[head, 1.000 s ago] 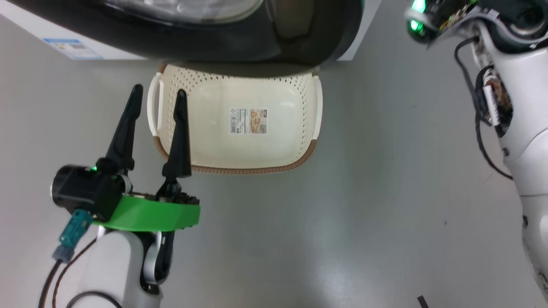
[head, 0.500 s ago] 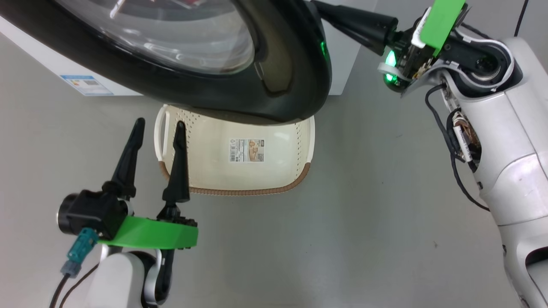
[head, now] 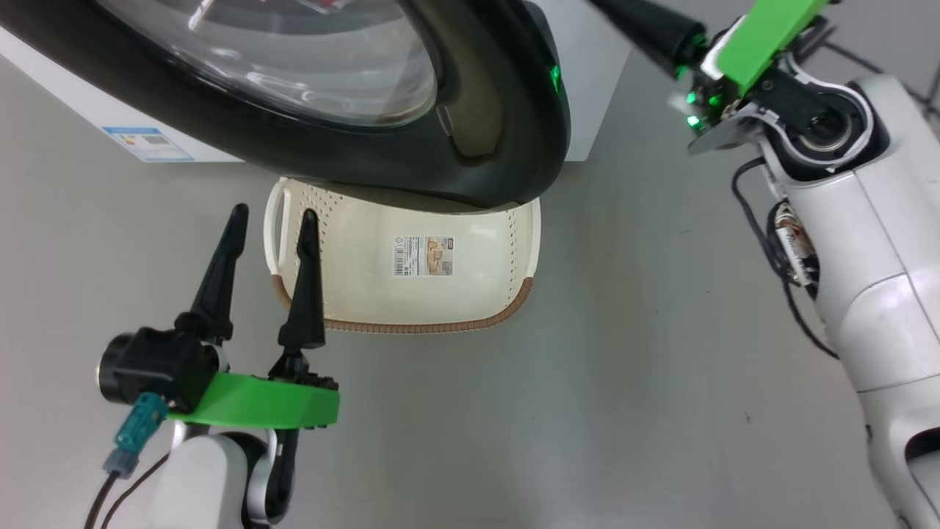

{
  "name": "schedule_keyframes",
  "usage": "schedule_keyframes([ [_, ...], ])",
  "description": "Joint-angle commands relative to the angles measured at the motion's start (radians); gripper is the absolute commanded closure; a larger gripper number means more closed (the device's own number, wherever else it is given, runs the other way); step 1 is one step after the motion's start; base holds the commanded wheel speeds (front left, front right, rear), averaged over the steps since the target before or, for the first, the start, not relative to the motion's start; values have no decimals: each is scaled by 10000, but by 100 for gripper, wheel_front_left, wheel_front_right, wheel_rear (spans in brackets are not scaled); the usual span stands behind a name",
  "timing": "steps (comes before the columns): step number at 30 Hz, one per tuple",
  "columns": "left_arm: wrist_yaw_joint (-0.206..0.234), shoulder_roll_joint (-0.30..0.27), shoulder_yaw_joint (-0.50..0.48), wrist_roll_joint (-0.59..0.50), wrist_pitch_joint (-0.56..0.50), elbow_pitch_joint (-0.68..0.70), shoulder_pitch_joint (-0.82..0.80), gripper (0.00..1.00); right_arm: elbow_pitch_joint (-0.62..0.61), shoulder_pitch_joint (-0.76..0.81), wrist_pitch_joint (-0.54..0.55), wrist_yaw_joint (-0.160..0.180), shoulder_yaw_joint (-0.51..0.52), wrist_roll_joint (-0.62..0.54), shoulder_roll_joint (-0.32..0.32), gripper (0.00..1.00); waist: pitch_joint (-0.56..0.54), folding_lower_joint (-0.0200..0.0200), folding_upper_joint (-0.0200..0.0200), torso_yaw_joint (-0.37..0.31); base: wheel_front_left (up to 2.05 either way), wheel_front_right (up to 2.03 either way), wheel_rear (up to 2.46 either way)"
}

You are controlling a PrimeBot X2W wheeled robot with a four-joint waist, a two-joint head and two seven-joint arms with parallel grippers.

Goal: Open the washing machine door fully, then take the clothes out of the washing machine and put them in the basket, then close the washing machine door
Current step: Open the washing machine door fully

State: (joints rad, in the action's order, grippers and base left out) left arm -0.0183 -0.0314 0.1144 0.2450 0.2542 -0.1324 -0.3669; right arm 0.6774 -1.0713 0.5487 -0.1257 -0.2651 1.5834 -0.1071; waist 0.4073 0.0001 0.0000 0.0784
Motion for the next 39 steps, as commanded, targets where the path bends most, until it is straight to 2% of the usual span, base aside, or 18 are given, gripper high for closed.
schedule_keyframes([
  [1, -33, -189, -345, -14, 76, 219, 47, 0, -287, 122, -499, -50, 70, -403, -23, 0, 37, -1, 0, -29, 0, 0, 0],
  [10, -26, -189, -483, 80, 76, 211, 85, 0, -752, 949, -2941, -50, -167, -1952, -669, 0, -7, -1, 0, -288, 0, 0, 0],
  [17, -43, -189, -622, 54, 76, 202, 49, 0, -989, 1629, -5317, -50, -1290, -4225, -1296, 0, 22, -1, 0, -493, 0, 0, 0],
  [22, -59, -189, -650, 19, 76, 196, 47, 0, -528, 1977, -7045, -50, -2029, -6086, -1593, 0, -21, -1, 0, -558, 0, 0, 0],
  [23, -59, -189, -650, 19, 76, 196, 47, 0, -528, 1977, -7045, -50, -2029, -6086, -1593, 0, -21, -1, 0, -558, 0, 0, 0],
  [26, -70, -189, -655, 19, 76, 195, 57, 0, -122, 2078, -7767, -50, -2150, -7220, -1624, 0, -54, -1, 0, -565, 0, 0, 0],
  [28, -30, -189, -631, 19, 76, 227, 85, 0, 35, 2137, -7993, -50, -2016, -8037, -1588, 0, -60, -1, 0, -571, 0, 0, 0],
  [31, 23, -189, -602, 15, 76, 291, 106, 0, -103, 2338, -8091, -50, -1236, -9235, -1375, 0, -38, -1, 0, -574, 0, 0, 0],
  [35, 10, -189, -599, -5, 76, 374, 58, 0, -1274, 3159, -8100, -50, 207, -11219, -832, 0, 5, -1, 0, -537, 0, 0, 0],
  [39, -64, -189, -647, -2, 76, 504, 2, 0, -2423, 4113, -8102, -50, 1114, -12650, -214, 0, 32, -1, 0, -487, 0, 0, 0],
])
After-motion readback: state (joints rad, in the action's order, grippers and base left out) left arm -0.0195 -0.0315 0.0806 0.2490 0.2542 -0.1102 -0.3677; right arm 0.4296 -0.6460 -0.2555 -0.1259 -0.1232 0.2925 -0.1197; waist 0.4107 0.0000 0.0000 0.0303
